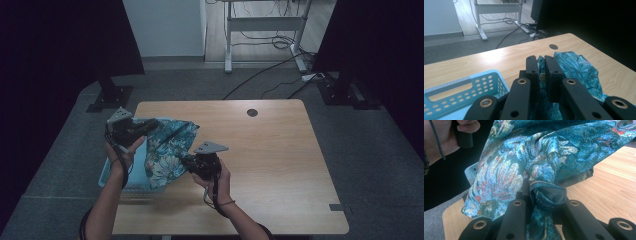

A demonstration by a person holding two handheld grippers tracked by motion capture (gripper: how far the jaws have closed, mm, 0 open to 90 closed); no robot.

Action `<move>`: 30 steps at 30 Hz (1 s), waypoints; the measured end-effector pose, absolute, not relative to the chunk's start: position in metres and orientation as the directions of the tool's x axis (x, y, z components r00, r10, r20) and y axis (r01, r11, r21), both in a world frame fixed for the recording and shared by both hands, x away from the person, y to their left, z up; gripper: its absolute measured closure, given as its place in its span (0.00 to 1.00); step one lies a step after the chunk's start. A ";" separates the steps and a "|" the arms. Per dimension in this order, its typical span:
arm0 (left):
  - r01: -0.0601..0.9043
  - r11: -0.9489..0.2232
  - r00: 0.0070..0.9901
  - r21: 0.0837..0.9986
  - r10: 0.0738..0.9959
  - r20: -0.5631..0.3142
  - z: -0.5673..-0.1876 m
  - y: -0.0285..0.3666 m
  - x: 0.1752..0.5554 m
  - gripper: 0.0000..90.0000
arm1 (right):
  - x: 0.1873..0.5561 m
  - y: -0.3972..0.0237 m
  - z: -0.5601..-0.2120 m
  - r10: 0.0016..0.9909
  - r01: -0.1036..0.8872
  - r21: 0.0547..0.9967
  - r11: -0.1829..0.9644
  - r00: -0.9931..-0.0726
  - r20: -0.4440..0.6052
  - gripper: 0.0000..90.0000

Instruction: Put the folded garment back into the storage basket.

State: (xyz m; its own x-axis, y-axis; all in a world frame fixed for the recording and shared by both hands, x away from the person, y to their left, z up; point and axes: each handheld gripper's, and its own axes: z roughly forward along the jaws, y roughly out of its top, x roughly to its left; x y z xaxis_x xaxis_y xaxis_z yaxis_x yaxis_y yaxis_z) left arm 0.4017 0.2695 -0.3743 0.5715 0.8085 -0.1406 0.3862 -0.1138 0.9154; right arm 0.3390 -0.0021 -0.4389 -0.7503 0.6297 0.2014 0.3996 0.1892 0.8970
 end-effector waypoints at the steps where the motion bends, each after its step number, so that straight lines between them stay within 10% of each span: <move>1: 0.385 -0.113 0.571 0.916 0.808 -0.141 -0.374 0.270 0.402 0.91 | 0.339 -0.001 -0.438 0.630 0.400 0.897 0.190 -0.750 0.201 0.87; 30: 0.376 -0.112 0.560 0.920 0.818 -0.130 -0.369 0.282 0.401 0.91 | 0.344 0.014 -0.435 0.623 0.391 0.899 0.197 -0.758 0.193 0.87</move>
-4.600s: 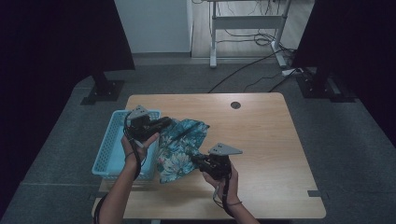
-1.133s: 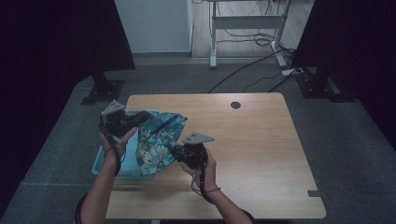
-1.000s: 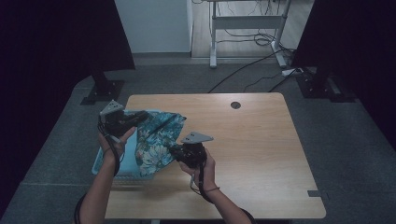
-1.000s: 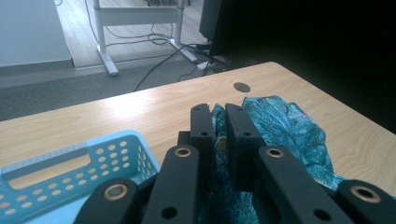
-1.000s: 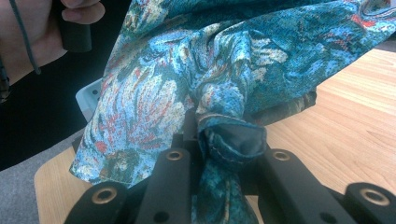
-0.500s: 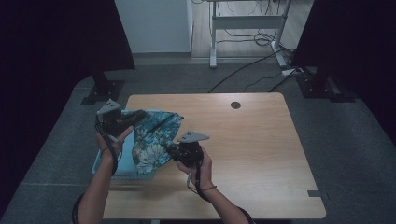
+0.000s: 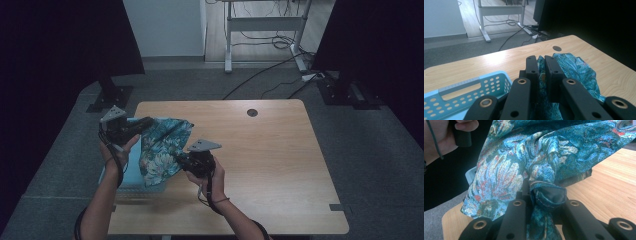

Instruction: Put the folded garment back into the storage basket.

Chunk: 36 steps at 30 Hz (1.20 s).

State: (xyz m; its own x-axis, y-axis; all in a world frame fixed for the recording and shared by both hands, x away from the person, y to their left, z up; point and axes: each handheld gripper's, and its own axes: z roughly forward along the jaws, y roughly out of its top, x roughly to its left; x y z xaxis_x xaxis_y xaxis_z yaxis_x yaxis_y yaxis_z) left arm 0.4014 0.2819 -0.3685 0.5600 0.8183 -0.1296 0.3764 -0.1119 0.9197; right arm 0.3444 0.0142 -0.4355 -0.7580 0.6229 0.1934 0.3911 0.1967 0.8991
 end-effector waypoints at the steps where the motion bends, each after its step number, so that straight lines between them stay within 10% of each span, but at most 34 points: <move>1: 0.377 -0.113 0.560 0.919 0.819 -0.128 -0.369 0.282 0.402 0.91 | 0.345 0.015 -0.435 0.623 0.391 0.899 0.197 -0.758 0.193 0.87; 36: 0.384 -0.100 0.540 0.918 0.830 -0.135 -0.372 0.301 0.405 0.91 | 0.352 0.034 -0.436 0.616 0.394 0.895 0.207 -0.763 0.193 0.87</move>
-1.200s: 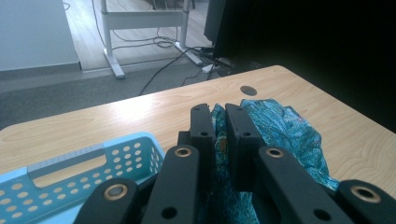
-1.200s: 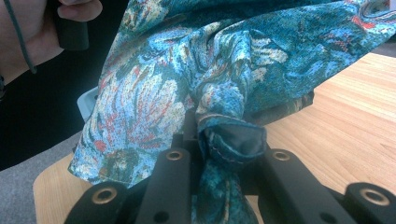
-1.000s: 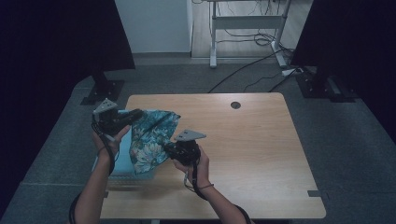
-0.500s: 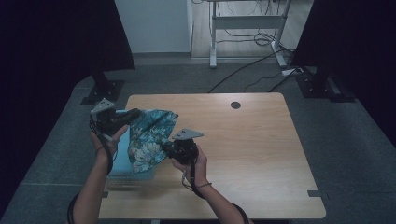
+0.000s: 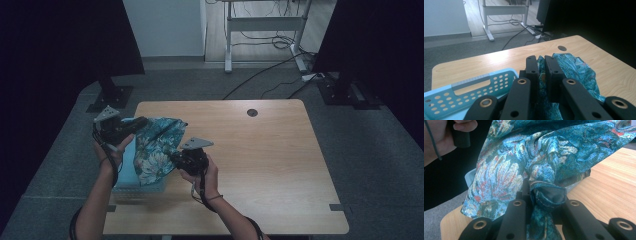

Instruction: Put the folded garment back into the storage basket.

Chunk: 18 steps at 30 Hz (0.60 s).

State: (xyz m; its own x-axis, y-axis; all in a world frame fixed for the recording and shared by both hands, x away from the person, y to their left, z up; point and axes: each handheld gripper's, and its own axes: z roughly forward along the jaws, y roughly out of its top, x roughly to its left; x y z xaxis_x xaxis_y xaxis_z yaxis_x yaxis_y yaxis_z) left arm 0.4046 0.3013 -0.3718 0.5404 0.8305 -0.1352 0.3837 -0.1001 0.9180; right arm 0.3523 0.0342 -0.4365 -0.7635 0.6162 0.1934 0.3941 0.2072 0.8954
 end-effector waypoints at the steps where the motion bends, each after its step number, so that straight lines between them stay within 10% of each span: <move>1: 0.384 -0.100 0.540 0.918 0.830 -0.136 -0.372 0.302 0.405 0.91 | 0.352 0.035 -0.437 0.615 0.394 0.895 0.208 -0.764 0.194 0.87; 18: 0.389 -0.072 0.524 0.918 0.837 -0.157 -0.382 0.319 0.405 0.91 | 0.354 0.060 -0.439 0.600 0.395 0.890 0.227 -0.777 0.191 0.87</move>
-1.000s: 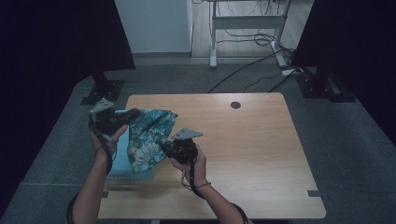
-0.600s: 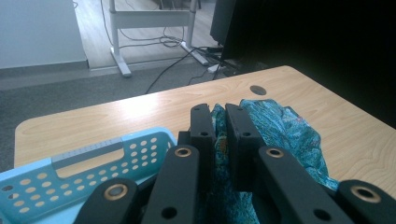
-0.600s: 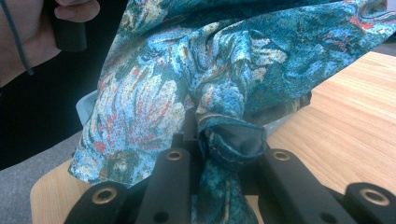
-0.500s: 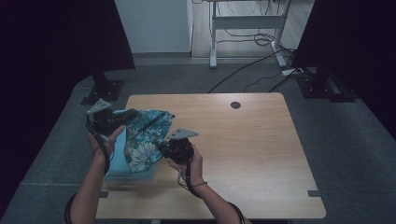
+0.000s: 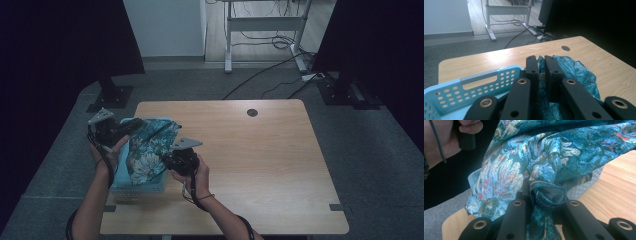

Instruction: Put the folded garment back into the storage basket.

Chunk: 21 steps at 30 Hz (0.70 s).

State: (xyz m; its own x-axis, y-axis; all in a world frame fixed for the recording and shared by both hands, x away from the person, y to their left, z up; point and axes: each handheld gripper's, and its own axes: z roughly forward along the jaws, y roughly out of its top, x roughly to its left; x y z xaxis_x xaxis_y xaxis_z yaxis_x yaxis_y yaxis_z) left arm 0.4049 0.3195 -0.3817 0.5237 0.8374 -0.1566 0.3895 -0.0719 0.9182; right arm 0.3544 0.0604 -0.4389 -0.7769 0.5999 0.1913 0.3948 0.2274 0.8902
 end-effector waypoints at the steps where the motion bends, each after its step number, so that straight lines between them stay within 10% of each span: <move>1: 0.391 -0.071 0.523 0.918 0.838 -0.158 -0.383 0.320 0.405 0.91 | 0.355 0.062 -0.439 0.599 0.396 0.889 0.230 -0.778 0.191 0.87; 21: 0.394 -0.065 0.512 0.917 0.844 -0.160 -0.383 0.324 0.408 0.91 | 0.360 0.070 -0.442 0.597 0.404 0.888 0.222 -0.776 0.204 0.87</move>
State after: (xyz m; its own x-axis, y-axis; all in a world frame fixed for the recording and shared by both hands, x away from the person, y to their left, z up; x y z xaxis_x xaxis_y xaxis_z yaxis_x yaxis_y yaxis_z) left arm 0.4077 0.3235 -0.3831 0.5121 0.8439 -0.1600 0.3940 -0.0653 0.9168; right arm 0.3597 0.0704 -0.4419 -0.7762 0.5967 0.2035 0.4035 0.2221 0.8876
